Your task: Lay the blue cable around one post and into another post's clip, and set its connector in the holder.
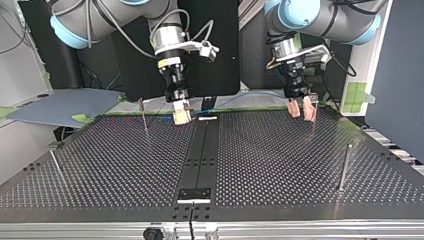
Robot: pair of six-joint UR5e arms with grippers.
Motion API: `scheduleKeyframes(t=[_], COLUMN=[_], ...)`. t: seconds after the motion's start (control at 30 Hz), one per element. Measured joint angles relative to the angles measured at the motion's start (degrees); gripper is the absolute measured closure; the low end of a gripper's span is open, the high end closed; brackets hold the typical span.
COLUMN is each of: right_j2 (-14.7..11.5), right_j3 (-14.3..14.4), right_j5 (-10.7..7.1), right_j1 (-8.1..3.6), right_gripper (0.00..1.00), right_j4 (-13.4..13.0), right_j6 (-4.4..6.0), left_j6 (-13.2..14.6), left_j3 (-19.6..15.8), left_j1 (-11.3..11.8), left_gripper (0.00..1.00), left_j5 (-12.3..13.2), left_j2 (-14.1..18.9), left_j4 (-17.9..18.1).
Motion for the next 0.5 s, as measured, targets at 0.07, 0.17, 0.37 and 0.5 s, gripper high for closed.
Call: scheduleKeyframes(t=[0.07,0.17,0.37,0.5], right_j2=[0.0,0.0,1.0,1.9], right_j3=[-0.2,-0.4,-0.9,-2.2], right_j5=[-0.65,-1.51,-4.0,-5.29], right_j1=[-0.08,-0.15,-0.13,-0.15], right_gripper=[1.0,1.0,1.0,1.0], right_j4=[1.0,2.6,5.5,7.2], right_j6=[0.02,0.05,-0.22,-0.35], left_j6=[-0.2,-0.1,-0.3,-1.4], left_j3=[0.2,0.7,1.6,3.3], left_j1=[0.1,0.5,0.8,0.8], left_gripper=[0.0,0.0,0.0,0.0], left_j5=[-0.6,-1.9,-4.0,-5.7], left_j2=[1.0,2.6,5.8,8.0], left_j4=[-0.9,-2.6,-5.8,-8.0])
